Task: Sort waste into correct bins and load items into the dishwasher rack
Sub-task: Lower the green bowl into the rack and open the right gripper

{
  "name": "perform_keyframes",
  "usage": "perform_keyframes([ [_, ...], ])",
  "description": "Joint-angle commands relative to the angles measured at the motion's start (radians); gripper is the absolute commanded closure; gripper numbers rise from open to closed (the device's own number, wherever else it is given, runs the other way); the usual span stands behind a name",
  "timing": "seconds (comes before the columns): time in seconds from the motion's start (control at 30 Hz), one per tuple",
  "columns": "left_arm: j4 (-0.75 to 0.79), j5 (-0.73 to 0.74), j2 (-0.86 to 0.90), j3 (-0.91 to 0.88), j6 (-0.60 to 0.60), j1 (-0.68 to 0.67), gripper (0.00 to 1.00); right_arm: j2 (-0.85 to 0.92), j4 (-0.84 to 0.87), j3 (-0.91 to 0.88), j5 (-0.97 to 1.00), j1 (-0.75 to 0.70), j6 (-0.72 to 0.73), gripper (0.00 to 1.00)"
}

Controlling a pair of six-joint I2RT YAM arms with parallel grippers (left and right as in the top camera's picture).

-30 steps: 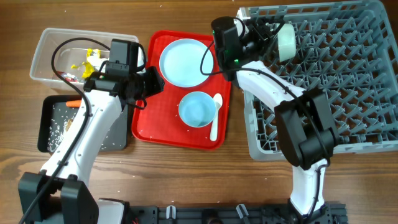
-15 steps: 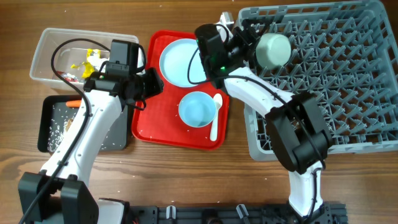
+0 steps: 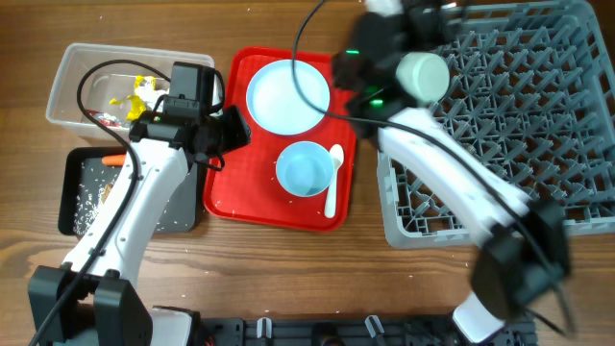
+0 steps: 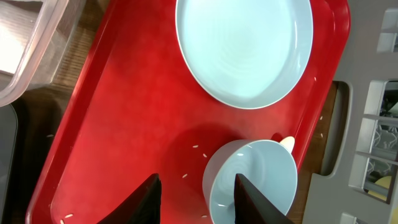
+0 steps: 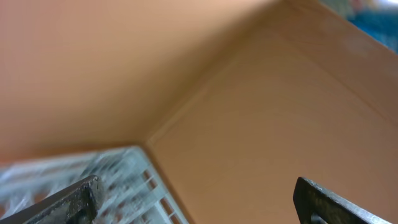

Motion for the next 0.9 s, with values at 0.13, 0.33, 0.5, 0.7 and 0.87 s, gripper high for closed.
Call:
perform_keyframes([
  [0.13,0.003,-0.013,0.006,0.017,0.008,0.003,0.56,-0.254,-0.035,0.047,-0.097,-0.108,-0.098,0.0],
  [0.33,0.003,-0.013,0.006,0.017,0.008,0.003,0.56,-0.387,-0.667,0.126,-0.296,-0.105,0.31,0.0],
  [0.5,-0.001,-0.013,0.006,0.017,0.008,0.003,0.56,-0.452,-1.399,0.402,-1.168,-0.266,1.016,0.1],
  [0.7,-0.016,-0.013,0.006,0.017,0.008,0.003,0.56,-0.311,-1.548,0.401,-1.752,-0.594,1.42,0.18],
  [0.87,-0.016,-0.013,0.006,0.017,0.008,0.003,0.56,-0.091,-1.784,0.401,-1.762,-0.522,1.374,0.37],
])
